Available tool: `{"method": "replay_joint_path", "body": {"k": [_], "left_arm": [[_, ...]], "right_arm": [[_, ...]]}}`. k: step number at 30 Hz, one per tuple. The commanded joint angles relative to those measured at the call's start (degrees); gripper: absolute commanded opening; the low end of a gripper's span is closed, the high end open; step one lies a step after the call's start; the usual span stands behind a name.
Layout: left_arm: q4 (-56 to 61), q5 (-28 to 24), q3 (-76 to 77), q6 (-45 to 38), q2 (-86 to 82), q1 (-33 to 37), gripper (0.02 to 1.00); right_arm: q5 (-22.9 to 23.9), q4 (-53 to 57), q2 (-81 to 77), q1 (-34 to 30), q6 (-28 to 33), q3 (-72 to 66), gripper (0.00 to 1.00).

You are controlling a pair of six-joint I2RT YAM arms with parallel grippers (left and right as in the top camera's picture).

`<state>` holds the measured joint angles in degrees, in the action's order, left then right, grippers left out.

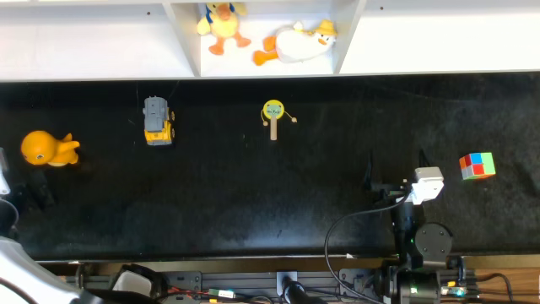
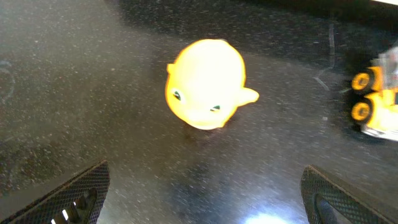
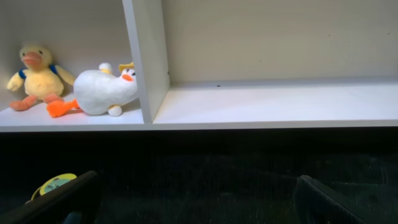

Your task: Store Toys

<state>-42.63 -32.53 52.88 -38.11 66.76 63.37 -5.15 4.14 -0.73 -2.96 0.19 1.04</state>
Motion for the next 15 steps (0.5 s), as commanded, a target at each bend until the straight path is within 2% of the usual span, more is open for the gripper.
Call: {"method": "replay_joint_path", "body": {"k": [1, 4, 15], "left_arm": [[2.78, 0.76, 1.42, -1.16, 2.47, -0.90, 0.998], [4.17, 2.86, 1.42, -1.22, 3.98, -2.49, 0.998], [11.52, 4.15, 1.42, -2.40, 10.82, -6.25, 0.998]], "right_arm": [[-0.37, -0.20, 0.52, -0.17, -0.22, -0.76, 0.996], [-0.37, -0.20, 0.52, -0.17, -0.22, -0.76, 0.996], [-0.37, -0.20, 0.52, -0.17, -0.22, -0.79, 0.996]]}}
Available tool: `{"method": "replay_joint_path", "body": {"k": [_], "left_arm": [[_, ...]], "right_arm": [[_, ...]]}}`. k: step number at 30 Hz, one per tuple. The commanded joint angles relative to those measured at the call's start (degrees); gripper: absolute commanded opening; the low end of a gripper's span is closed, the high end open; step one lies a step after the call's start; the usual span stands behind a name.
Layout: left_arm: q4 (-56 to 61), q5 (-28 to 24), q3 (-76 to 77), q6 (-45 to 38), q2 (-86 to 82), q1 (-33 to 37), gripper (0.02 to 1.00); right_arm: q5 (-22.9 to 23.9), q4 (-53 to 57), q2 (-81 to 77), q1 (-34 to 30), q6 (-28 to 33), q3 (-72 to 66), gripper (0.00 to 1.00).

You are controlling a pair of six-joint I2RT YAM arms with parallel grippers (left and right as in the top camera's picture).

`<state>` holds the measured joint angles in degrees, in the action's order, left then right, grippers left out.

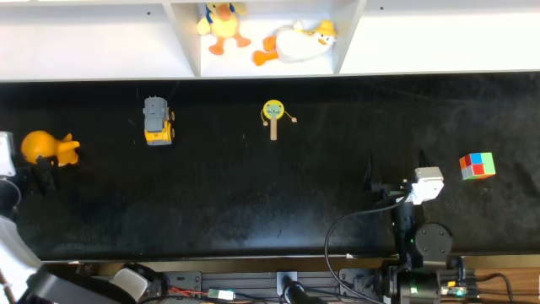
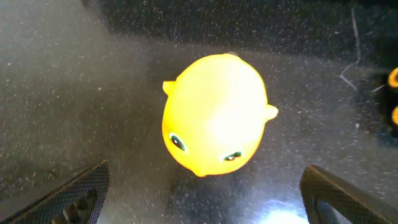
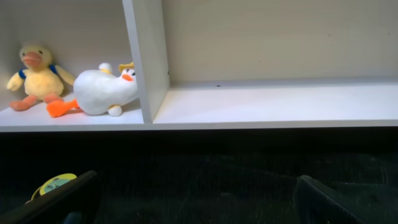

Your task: Store Toys

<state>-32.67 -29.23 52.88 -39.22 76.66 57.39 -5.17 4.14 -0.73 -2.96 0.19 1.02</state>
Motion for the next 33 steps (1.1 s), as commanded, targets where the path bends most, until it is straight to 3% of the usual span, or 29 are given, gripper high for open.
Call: {"method": "replay_joint_path", "body": {"k": [1, 18, 33], "left_arm": [[1.75, 0.85, 1.42, -1.33, 1.07, -0.26, 0.998], [5.09, 2.78, 1.49, -4.26, 4.20, -2.99, 0.998], [7.80, 0.70, 1.49, -4.24, 7.32, -3.15, 0.998]], "right_arm": [[-0.35, -0.20, 0.52, -0.17, -0.22, -0.74, 0.996], [-0.33, -0.20, 0.52, -0.17, -0.22, -0.74, 0.996], [-0.35, -0.20, 0.52, -0.17, -0.22, -0.76, 0.996]]}}
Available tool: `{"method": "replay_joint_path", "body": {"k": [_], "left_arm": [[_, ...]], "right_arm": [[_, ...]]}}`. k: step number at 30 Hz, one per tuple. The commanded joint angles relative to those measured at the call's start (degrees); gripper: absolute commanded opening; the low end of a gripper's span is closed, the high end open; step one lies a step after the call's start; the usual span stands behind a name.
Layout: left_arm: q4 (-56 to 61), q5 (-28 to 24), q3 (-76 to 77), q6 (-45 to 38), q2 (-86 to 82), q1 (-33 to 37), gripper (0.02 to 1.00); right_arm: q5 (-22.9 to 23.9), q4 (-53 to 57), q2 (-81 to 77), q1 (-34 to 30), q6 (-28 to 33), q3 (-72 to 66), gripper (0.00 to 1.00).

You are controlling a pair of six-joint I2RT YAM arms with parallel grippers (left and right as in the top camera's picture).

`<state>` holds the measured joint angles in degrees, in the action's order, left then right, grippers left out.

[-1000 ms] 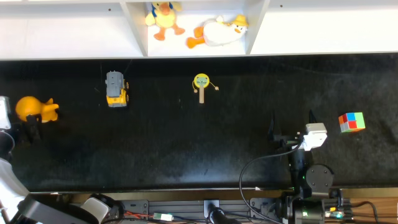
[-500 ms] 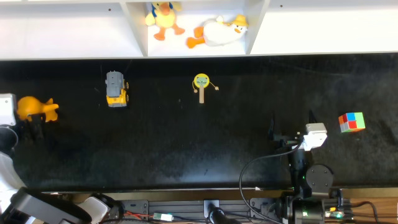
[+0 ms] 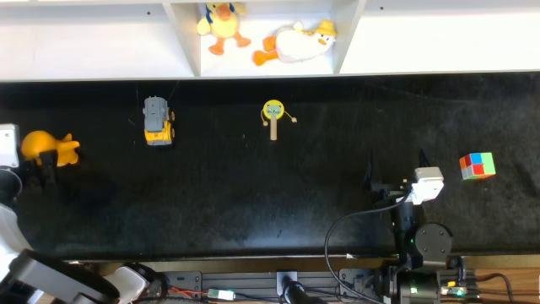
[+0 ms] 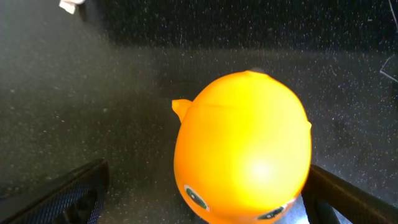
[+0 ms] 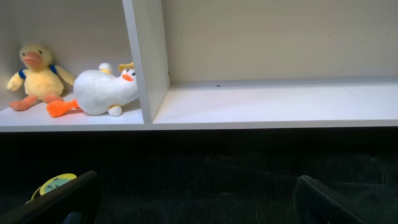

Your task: Store Toys

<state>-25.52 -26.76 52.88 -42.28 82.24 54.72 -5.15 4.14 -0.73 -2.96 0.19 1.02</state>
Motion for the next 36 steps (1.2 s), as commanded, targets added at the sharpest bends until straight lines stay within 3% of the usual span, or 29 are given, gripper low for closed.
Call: {"method": "replay_joint_path", "body": {"k": [1, 16, 17, 21, 23, 32, 36], "left_arm": [[1.07, -2.14, 1.49, -1.18, 2.12, -0.48, 0.998], [3.80, -5.75, 1.49, -0.76, 2.75, -1.70, 0.991], [3.80, -5.77, 1.49, -0.76, 2.75, -1.90, 0.952], [3.65, -5.75, 1.49, -0.76, 2.75, -2.36, 0.584], [3.15, -5.70, 1.49, -0.79, 2.75, -2.36, 0.465], [2.27, -6.23, 1.49, 1.86, 2.16, -2.36, 0.251], [1.51, -7.72, 1.49, 3.23, -0.79, -2.36, 0.224]], "right_arm": [[-0.37, -0.20, 0.52, -0.17, -0.22, -0.74, 0.996], [-0.37, -0.20, 0.52, -0.17, -0.22, -0.74, 0.996], [-0.37, -0.20, 0.52, -0.17, -0.22, -0.74, 0.996], [-0.37, -0.22, 0.52, -0.17, -0.22, -0.74, 0.996], [-0.37, -0.20, 0.52, -0.17, -0.22, -0.76, 0.996], [-0.37, -0.20, 0.52, -0.17, -0.22, -0.76, 0.996], [-0.37, -0.20, 0.52, -0.17, -0.22, -0.76, 0.996]]}}
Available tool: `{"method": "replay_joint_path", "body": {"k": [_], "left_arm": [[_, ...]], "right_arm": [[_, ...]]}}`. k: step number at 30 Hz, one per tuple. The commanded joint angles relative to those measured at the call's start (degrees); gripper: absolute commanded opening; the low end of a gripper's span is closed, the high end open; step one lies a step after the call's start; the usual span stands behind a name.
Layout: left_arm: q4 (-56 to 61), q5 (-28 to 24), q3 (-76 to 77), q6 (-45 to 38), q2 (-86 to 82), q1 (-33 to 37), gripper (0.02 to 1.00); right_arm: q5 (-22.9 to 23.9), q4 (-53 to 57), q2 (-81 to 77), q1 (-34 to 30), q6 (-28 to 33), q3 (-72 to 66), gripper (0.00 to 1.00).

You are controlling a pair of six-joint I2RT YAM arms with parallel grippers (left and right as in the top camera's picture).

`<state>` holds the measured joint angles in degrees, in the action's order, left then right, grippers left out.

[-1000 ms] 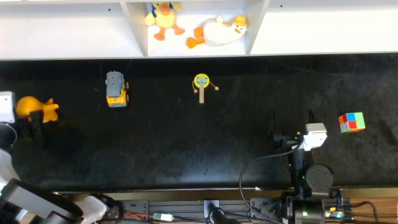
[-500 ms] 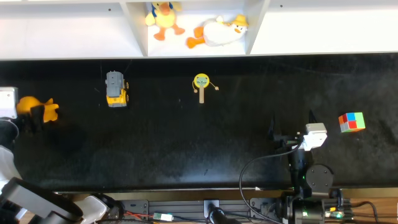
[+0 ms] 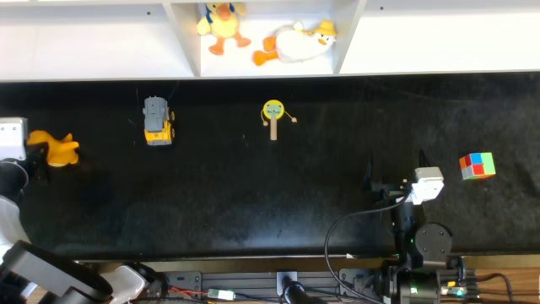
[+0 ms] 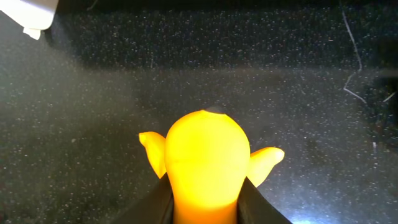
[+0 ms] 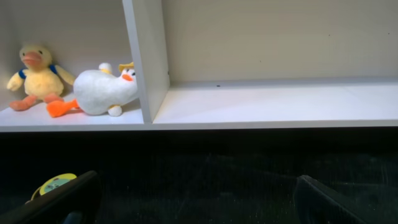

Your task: Store Toys

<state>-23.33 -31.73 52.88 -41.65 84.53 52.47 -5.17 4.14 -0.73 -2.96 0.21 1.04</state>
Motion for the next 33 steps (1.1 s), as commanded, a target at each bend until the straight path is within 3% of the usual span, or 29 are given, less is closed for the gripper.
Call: {"method": "replay_joint_path", "body": {"k": [1, 9, 18, 22, 33], "left_arm": [[-0.44, -2.75, 1.49, 3.58, -3.80, -0.11, 0.218], [7.85, -7.32, 1.49, 15.04, -8.59, -1.88, 0.174], [19.67, 1.38, 1.49, 27.28, -8.83, -13.05, 0.176], [21.22, 2.73, 1.49, 31.67, -8.83, -13.66, 0.178], [26.77, 4.44, 2.56, 33.18, -5.97, -14.03, 0.185]], "right_arm": [[-0.35, -0.20, 0.52, -0.17, -0.24, -0.76, 0.996], [-0.35, -0.20, 0.52, -0.17, -0.24, -0.76, 0.996], [-0.35, -0.20, 0.52, -0.17, -0.24, -0.79, 0.996], [-0.35, -0.20, 0.52, -0.17, -0.24, -0.76, 0.996], [-0.35, -0.20, 0.52, -0.17, -0.24, -0.76, 0.993]]}}
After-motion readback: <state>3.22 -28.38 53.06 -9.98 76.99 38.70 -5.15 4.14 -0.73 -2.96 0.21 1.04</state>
